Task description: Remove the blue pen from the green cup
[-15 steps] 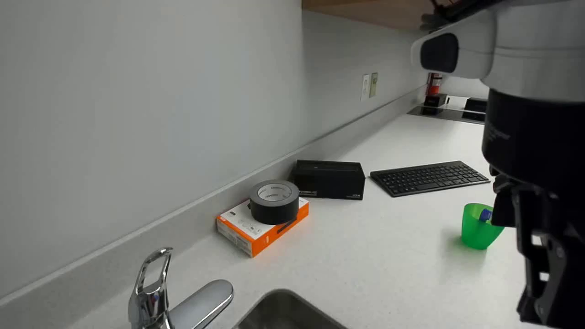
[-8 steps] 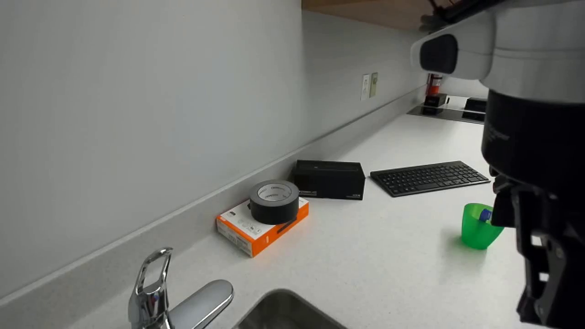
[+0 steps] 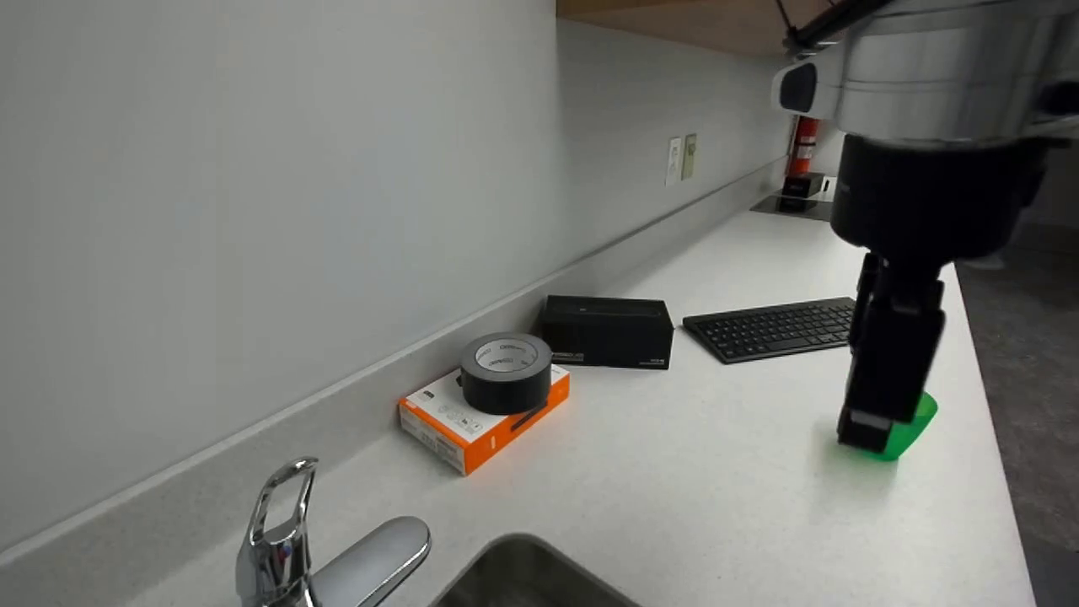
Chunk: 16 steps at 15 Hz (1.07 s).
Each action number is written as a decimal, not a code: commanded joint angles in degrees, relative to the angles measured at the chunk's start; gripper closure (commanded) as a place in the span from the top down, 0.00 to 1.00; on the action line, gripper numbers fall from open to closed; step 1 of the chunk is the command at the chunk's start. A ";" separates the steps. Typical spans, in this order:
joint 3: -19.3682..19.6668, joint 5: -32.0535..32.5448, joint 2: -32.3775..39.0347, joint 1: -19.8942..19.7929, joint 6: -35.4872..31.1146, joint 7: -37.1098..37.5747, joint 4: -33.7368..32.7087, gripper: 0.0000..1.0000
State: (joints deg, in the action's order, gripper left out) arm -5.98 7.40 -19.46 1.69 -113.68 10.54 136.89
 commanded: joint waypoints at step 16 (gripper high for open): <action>8.99 3.08 1.07 -10.62 -5.36 2.09 3.92 1.00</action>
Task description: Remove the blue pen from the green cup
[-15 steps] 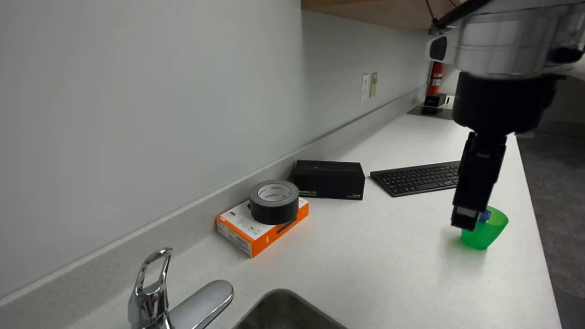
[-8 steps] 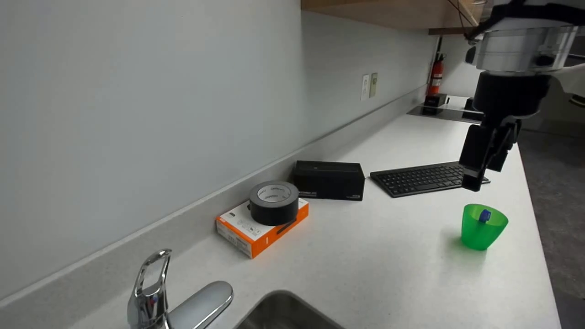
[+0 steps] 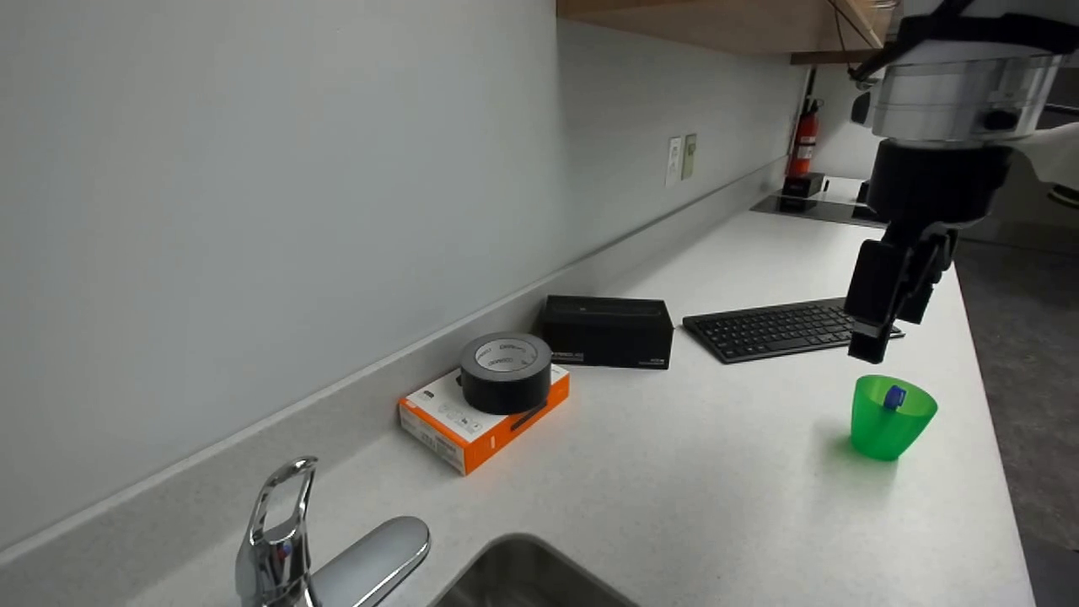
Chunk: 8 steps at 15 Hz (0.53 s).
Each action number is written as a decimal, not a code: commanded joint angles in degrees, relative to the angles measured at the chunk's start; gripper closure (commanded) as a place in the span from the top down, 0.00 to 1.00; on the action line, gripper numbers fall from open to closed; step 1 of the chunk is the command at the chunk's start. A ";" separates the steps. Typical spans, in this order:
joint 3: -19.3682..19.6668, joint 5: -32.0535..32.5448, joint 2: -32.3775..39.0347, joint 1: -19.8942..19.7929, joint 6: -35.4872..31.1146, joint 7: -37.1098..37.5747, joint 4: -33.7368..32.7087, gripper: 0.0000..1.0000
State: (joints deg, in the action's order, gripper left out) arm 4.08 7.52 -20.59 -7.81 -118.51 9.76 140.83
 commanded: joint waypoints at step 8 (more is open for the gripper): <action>0.46 10.03 7.78 -2.93 0.22 6.06 0.11 1.00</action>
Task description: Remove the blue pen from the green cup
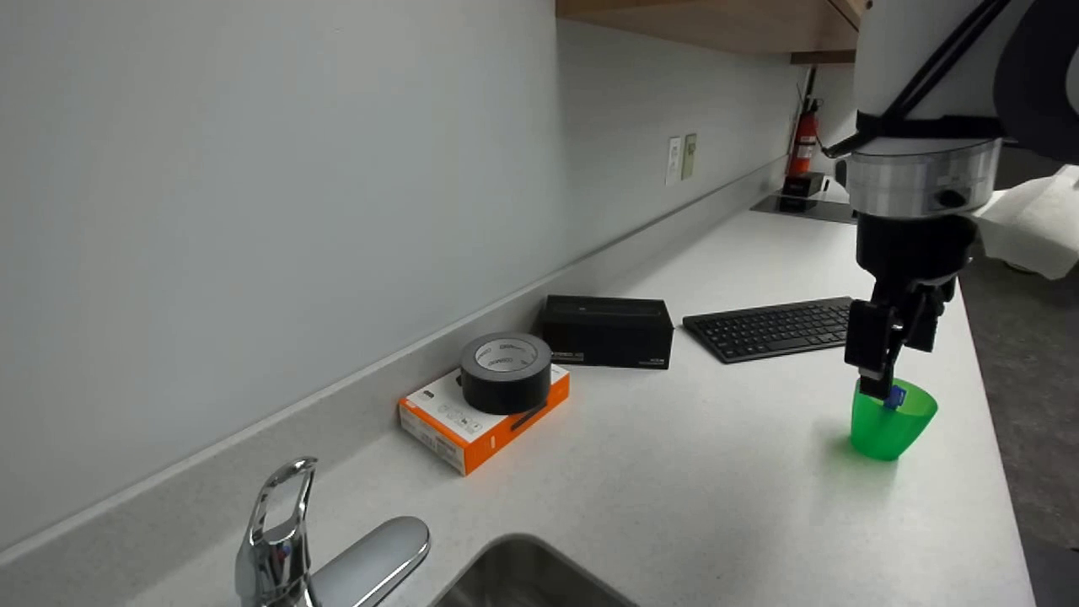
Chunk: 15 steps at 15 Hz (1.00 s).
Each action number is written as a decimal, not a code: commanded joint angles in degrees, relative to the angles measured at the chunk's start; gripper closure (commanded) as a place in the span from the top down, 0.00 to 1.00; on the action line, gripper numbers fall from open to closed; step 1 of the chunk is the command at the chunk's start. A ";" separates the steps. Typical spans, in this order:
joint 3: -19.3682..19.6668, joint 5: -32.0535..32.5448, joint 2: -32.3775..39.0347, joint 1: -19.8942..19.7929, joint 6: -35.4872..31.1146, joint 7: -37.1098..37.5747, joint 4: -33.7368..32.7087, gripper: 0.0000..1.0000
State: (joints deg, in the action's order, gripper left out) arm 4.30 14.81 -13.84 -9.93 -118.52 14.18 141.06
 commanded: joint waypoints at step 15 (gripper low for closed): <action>2.32 8.78 8.81 -1.04 0.19 7.43 -1.57 0.60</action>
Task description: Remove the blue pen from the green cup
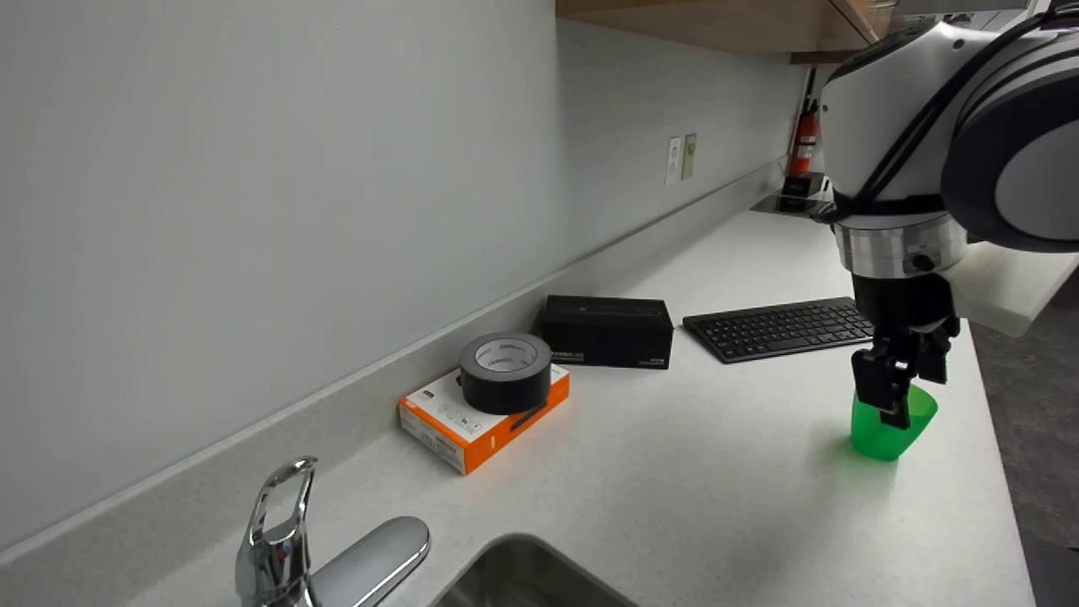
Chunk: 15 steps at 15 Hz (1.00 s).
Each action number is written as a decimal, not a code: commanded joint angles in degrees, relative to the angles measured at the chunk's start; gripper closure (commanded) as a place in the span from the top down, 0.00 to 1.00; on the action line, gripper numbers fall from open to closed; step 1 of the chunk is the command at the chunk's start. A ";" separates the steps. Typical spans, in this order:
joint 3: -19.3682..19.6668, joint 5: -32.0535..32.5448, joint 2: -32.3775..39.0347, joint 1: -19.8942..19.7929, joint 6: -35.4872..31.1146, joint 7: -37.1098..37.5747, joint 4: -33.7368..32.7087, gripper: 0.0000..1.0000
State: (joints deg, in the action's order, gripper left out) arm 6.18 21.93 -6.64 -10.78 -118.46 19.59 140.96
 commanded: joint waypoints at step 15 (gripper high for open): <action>2.61 0.71 -3.12 -0.36 1.02 0.32 -2.41 0.03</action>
State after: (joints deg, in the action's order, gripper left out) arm 8.60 22.00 -5.46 -10.79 -118.27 20.81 137.47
